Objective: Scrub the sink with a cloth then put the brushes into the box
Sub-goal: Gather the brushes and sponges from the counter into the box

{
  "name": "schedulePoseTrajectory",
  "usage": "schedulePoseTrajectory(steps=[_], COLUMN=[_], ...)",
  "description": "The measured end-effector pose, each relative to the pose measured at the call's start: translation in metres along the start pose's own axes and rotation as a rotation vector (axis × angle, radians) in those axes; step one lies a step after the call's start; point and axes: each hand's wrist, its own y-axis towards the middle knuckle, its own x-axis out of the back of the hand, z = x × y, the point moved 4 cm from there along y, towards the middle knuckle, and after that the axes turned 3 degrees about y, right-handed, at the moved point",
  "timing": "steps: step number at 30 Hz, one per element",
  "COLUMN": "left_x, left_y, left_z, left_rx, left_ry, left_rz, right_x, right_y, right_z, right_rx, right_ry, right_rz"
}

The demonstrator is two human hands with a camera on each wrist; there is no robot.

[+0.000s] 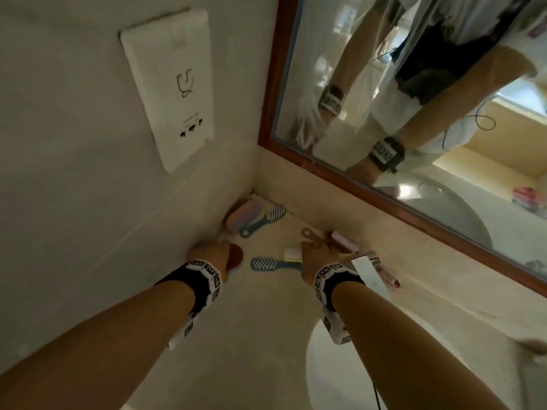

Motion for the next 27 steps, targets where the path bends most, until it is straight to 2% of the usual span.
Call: schedulePoseTrajectory(steps=[8,10,13,18,22,27], left_x=[-0.028,-0.034,-0.043,-0.055,-0.034,0.034], left_y=[0.010,0.011,0.006,-0.013,-0.016,-0.025], left_z=[0.006,0.006,0.003,-0.003,0.008,0.015], left_rx=[-0.033,-0.042,-0.065,-0.046,-0.056,0.030], left_ry=[-0.080,-0.041,0.044,0.049,-0.034,-0.093], left_rz=[-0.028,-0.066,-0.106,-0.075,0.006,-0.113], right_x=[-0.019,-0.020,-0.021,-0.020,0.004,0.055], right_y=[0.025,0.029,0.029,0.023,0.005,-0.030], right_z=[-0.011,-0.012,-0.011,-0.005,0.009,0.015], right_rx=[-0.025,-0.025,0.017,0.110,0.244,0.342], right_ry=[0.094,0.104,0.027,-0.113,-0.062,0.169], right_rz=[-0.069,-0.080,-0.101,-0.178,-0.302,-0.457])
